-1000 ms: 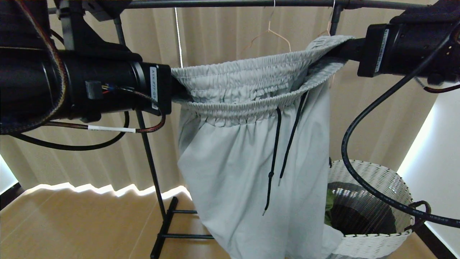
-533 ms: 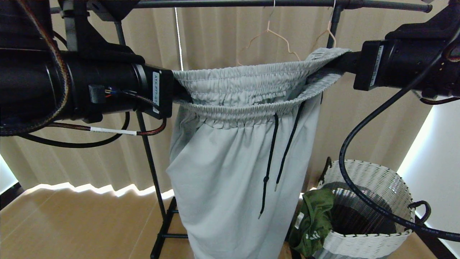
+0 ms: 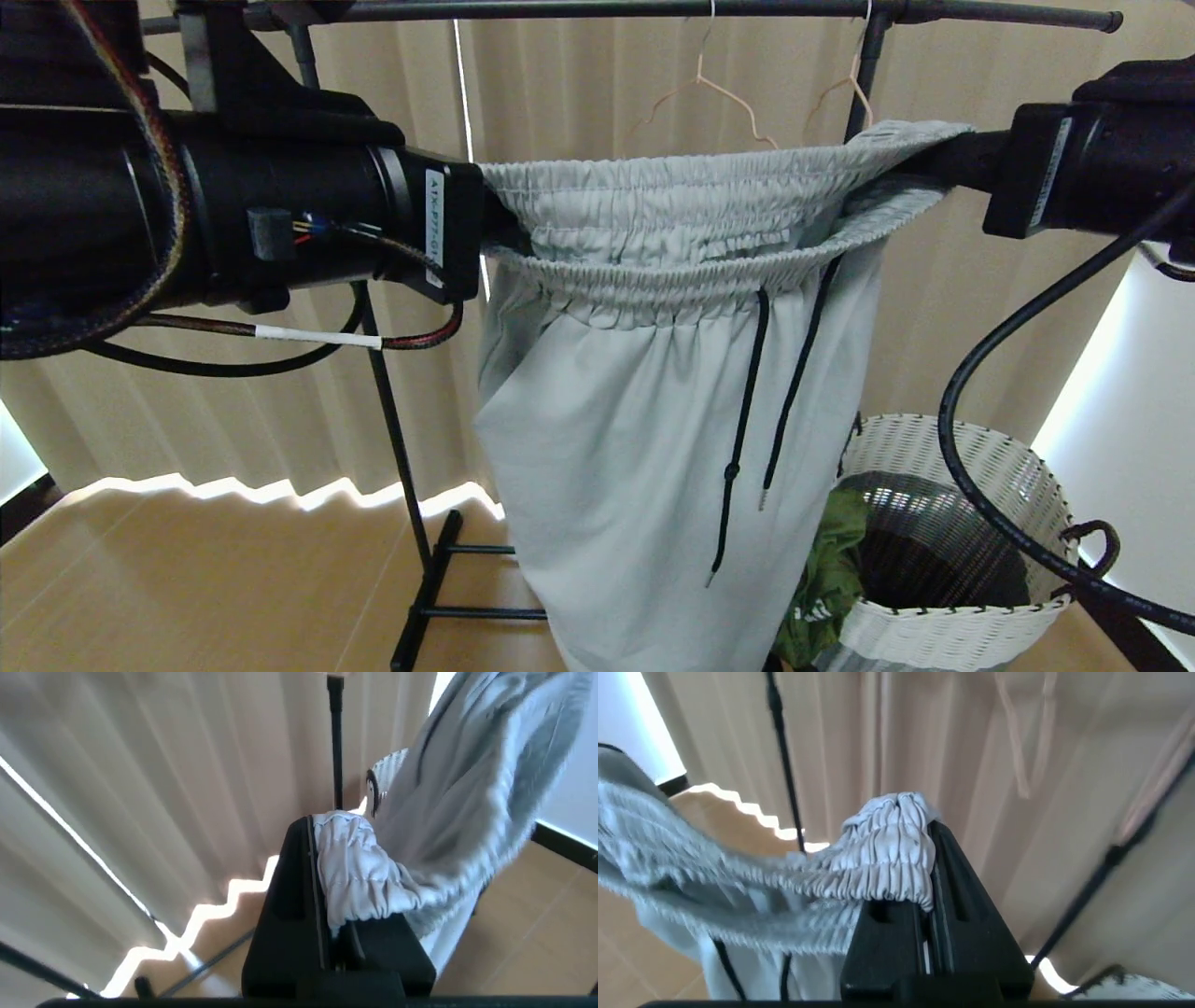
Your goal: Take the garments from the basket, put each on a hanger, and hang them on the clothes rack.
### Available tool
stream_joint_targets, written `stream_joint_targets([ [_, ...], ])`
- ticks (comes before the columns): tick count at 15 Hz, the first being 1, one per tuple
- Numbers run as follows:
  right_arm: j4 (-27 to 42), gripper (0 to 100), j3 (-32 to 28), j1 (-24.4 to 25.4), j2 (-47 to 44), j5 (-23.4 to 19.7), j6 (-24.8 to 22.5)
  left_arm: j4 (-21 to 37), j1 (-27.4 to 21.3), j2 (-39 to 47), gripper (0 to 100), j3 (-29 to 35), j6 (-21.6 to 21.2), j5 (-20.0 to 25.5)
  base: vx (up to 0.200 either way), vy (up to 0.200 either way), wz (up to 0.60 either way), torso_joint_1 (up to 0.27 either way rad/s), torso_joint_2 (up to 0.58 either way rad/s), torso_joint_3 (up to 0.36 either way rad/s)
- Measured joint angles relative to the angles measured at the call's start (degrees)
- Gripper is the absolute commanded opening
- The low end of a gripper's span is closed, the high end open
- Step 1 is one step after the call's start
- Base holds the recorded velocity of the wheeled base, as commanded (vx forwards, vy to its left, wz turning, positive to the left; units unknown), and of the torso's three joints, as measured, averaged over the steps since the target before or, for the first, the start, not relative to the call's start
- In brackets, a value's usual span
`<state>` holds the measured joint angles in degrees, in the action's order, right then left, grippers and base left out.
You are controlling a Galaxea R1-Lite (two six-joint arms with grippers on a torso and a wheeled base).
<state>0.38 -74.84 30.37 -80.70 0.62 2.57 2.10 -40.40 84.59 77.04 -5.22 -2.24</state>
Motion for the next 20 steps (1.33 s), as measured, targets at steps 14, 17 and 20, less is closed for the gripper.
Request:
stream_joint_targets([
  [14,6.46,0,13.24,0.55,16.79,-13.0,-2.3,-4.72,1.77,8.48,0,4.64,-1.54,-9.57,0.0,0.0,0.0,0.0,0.0,0.0],
  [17,4.9,0,15.25,0.56,18.33,-16.06,-2.76,-5.44,1.87,9.12,0,4.53,-1.6,-9.55,0.0,0.0,0.0,0.0,0.0,0.0],
  [20,1.78,0,15.69,-0.57,17.44,-15.75,-5.63,-4.56,1.82,8.63,0,3.35,-1.91,-9.47,0.0,0.0,0.0,0.0,0.0,0.0],
])
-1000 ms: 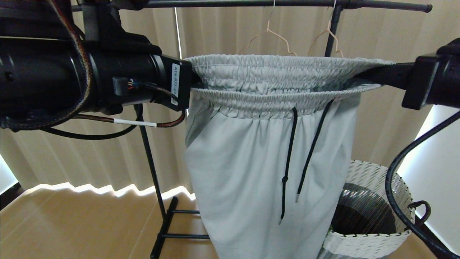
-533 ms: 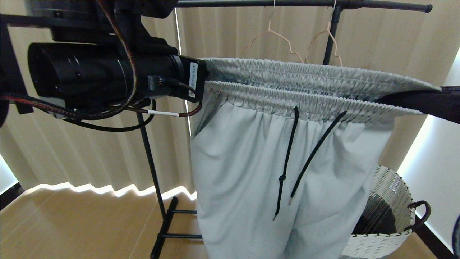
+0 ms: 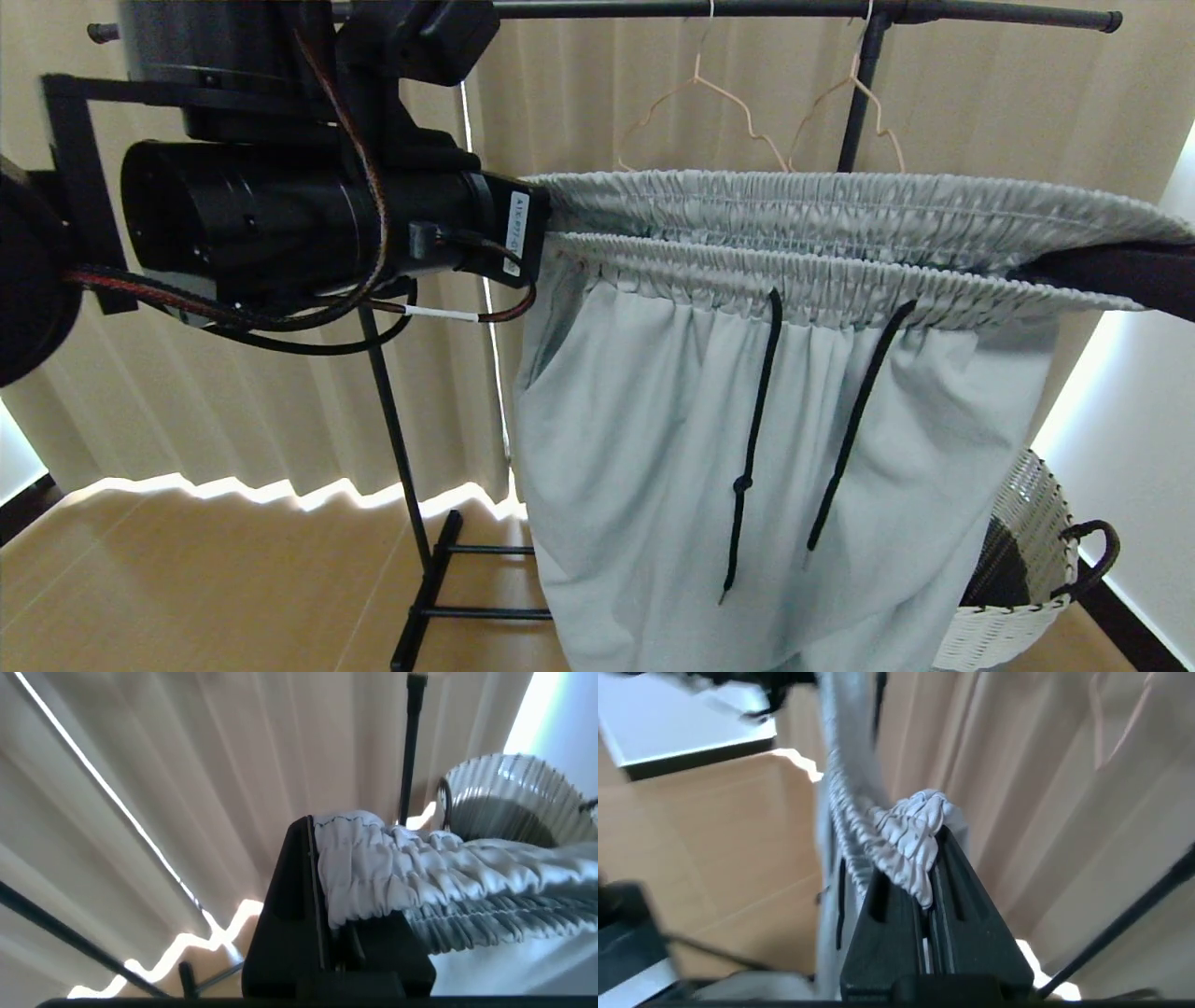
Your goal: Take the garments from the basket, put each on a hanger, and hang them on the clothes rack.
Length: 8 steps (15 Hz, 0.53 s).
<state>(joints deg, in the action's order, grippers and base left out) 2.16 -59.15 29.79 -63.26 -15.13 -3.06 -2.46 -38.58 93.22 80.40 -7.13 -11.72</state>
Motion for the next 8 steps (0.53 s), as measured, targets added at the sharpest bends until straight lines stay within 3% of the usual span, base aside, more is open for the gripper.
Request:
stream_joint_targets([
  [4,-8.45,0,0.06,-1.49,-4.61,0.11,0.02,5.79,-0.05,-6.23,0,-4.66,-1.87,1.01,0.0,0.0,0.0,0.0,0.0,0.0],
  [8,-17.43,0,-2.29,-1.66,-11.68,-0.11,0.22,18.22,-0.46,-15.63,0,-8.74,-2.96,4.83,0.0,0.0,0.0,0.0,0.0,0.0],
])
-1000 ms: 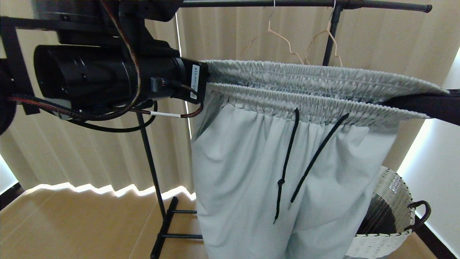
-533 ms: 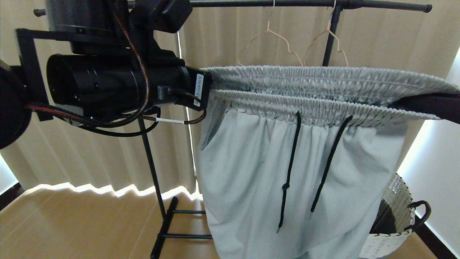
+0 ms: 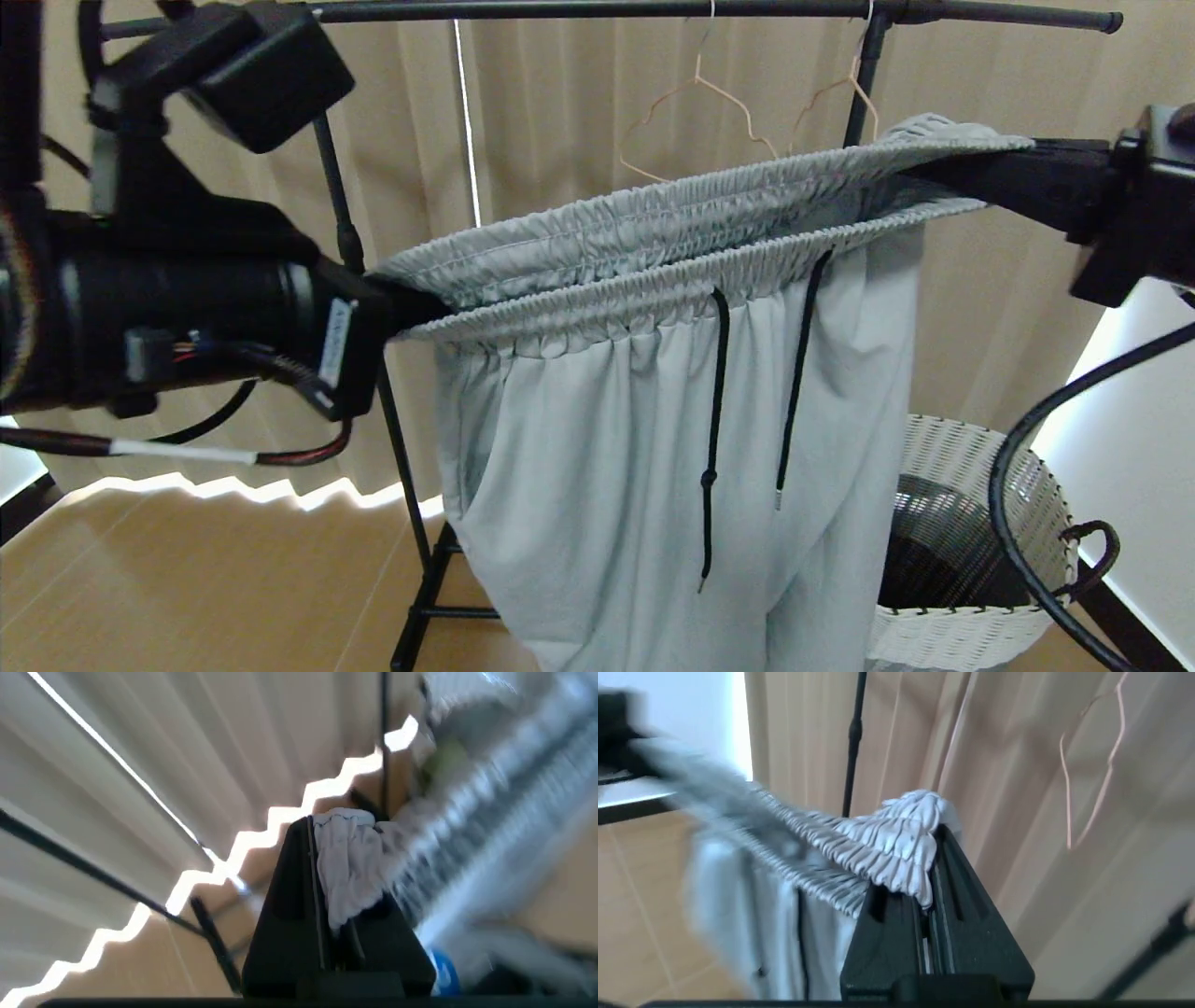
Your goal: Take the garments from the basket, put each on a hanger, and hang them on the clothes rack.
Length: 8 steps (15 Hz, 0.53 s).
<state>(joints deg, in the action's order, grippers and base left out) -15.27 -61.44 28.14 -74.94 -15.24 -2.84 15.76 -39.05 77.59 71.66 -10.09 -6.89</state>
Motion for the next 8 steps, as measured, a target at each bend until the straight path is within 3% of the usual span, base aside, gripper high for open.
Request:
stream_joint_targets([
  [4,-2.43,0,-4.33,-0.05,-6.53,-0.02,0.05,5.12,-5.05,-6.62,0,-0.85,-0.06,1.12,0.0,0.0,0.0,0.0,0.0,0.0],
  [8,-2.34,0,-5.86,-0.02,-9.19,0.22,-0.02,5.17,-7.06,-8.66,0,-1.12,0.0,1.06,0.0,0.0,0.0,0.0,0.0,0.0],
])
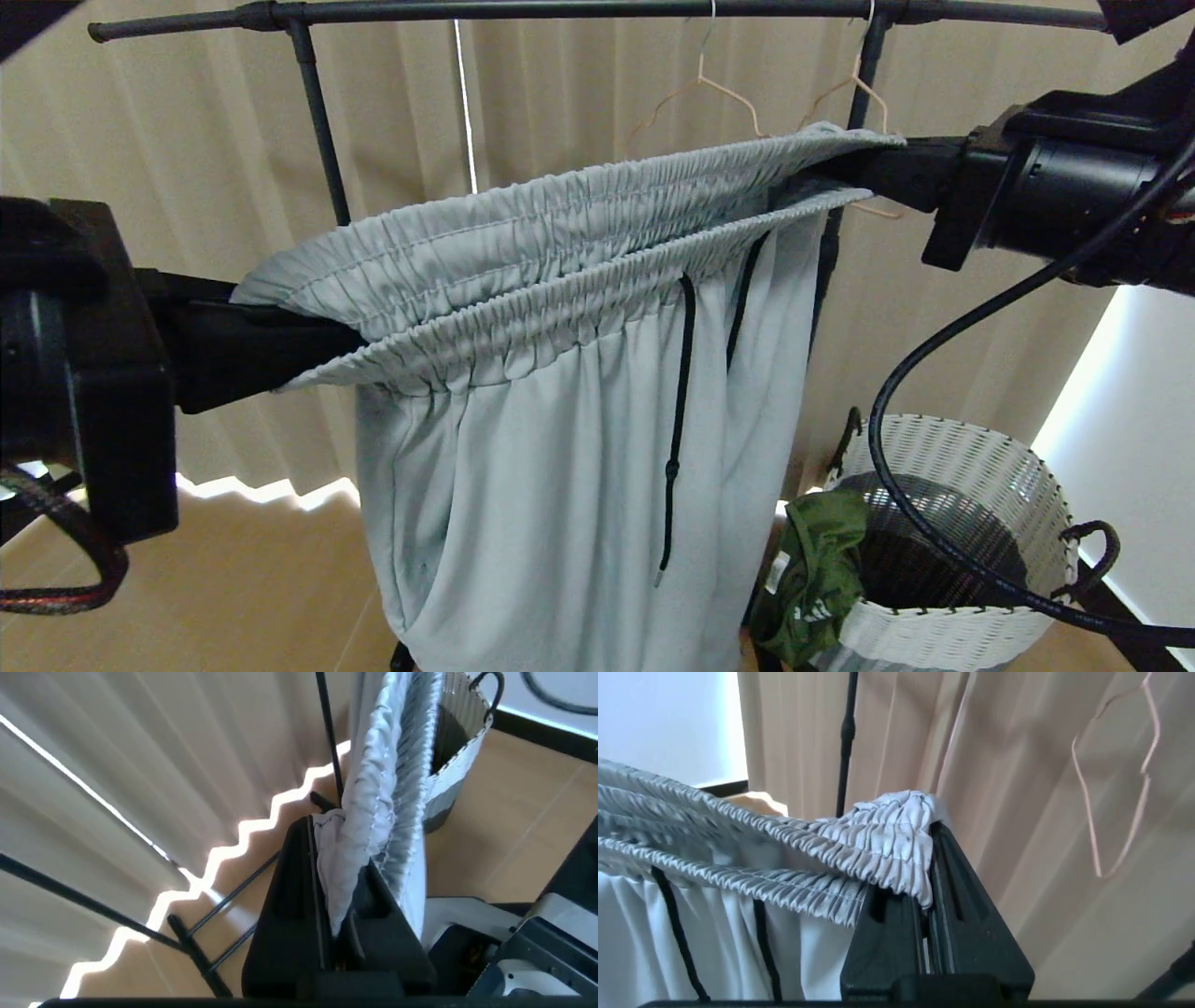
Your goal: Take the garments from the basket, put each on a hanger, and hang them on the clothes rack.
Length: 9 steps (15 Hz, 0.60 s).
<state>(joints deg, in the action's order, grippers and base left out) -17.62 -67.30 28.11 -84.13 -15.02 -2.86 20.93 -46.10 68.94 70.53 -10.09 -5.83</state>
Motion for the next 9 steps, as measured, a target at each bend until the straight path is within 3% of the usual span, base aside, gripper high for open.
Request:
stream_joint_targets([
  [5,1.19,0,-0.11,-2.21,0.41,0.66,-0.09,-5.8,0.52,1.29,0,-0.34,0.02,-0.49,0.0,0.0,0.0,0.0,0.0,0.0],
  [9,7.77,0,-0.26,-4.66,4.34,1.04,-0.04,-13.58,7.16,6.31,0,1.24,0.02,-0.68,0.0,0.0,0.0,0.0,0.0,0.0],
])
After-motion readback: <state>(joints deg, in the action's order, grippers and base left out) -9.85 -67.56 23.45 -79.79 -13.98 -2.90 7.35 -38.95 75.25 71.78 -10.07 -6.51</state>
